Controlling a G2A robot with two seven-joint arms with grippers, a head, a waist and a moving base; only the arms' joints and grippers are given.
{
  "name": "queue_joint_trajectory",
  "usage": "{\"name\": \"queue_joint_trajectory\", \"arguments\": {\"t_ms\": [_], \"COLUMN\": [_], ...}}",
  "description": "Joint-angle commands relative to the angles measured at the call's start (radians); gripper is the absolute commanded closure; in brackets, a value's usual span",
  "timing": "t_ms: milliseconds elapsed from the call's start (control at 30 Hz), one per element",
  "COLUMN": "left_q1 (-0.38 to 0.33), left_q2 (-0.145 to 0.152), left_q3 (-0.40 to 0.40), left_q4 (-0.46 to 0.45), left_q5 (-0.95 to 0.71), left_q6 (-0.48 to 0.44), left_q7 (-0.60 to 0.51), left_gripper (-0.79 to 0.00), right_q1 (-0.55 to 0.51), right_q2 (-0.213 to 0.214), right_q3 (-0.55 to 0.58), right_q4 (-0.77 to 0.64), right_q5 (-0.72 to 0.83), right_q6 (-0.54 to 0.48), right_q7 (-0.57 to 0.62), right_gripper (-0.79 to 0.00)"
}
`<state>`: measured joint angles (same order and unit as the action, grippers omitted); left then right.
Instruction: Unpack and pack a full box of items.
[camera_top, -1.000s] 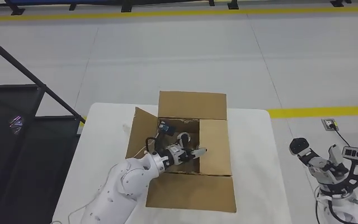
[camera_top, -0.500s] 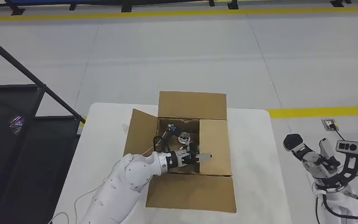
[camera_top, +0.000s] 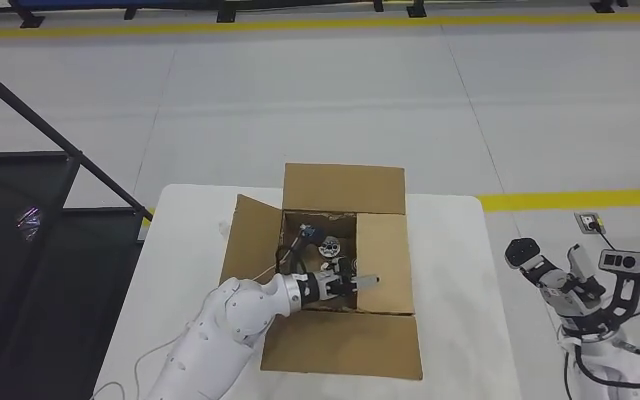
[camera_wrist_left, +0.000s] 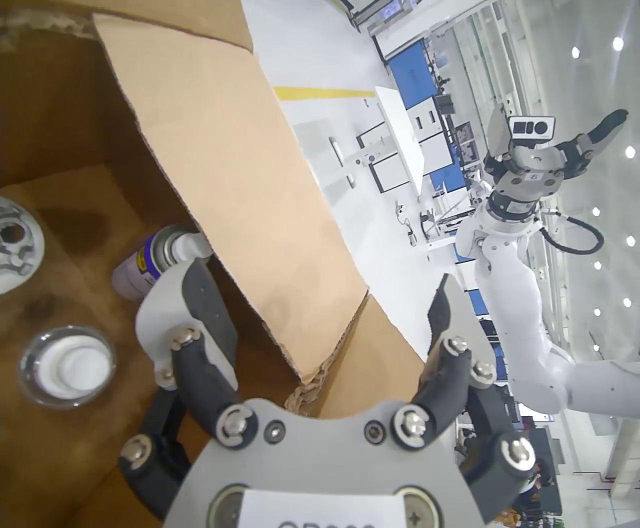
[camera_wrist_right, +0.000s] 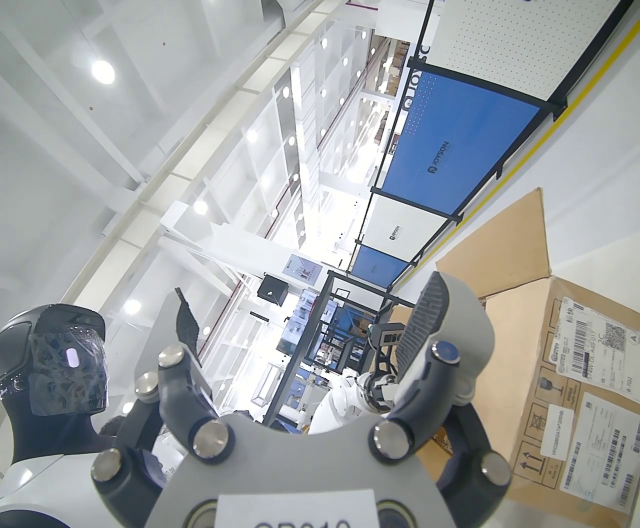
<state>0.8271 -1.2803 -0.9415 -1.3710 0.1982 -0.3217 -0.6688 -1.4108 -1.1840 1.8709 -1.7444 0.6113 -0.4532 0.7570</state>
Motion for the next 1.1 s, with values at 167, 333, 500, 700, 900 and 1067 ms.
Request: {"name": "queue_joint_trajectory", "arguments": {"t_ms": [167,333,500,700,900,1067], "left_q1": [-0.039,-0.068,-0.088,-0.097,-0.101,-0.102], "left_q2": [-0.018,-0.031,-0.041,-0.044,-0.049,-0.054], "left_q3": [0.038,0.05,0.064,0.061,0.064,0.066], "left_q4": [0.066,0.134,0.167,0.177,0.199,0.217], "left_q5": [-0.081,-0.173,-0.217,-0.228,-0.228,-0.239], "left_q6": [0.0,-0.061,-0.098,-0.109,-0.101,-0.103], "left_q7": [-0.056,-0.083,-0.106,-0.117,-0.111,-0.088], "left_gripper": [-0.785,-0.785,-0.785,-0.785,-0.785,-0.785], "right_q1": [0.01,0.013,0.016,0.016,0.035,0.093], "right_q2": [0.004,0.006,0.008,0.01,0.013,0.014], "right_q3": [0.006,0.009,0.014,0.016,-0.009,-0.07], "right_q4": [0.024,0.047,0.064,0.068,0.082,0.151], "right_q5": [0.034,0.054,0.066,0.076,0.044,-0.031], "right_q6": [0.013,0.008,0.006,0.003,0.042,0.086], "right_q7": [0.007,0.019,0.022,0.026,0.033,-0.01], "right_gripper": [-0.785,-0.785,-0.785,-0.785,-0.785,-0.785]}}
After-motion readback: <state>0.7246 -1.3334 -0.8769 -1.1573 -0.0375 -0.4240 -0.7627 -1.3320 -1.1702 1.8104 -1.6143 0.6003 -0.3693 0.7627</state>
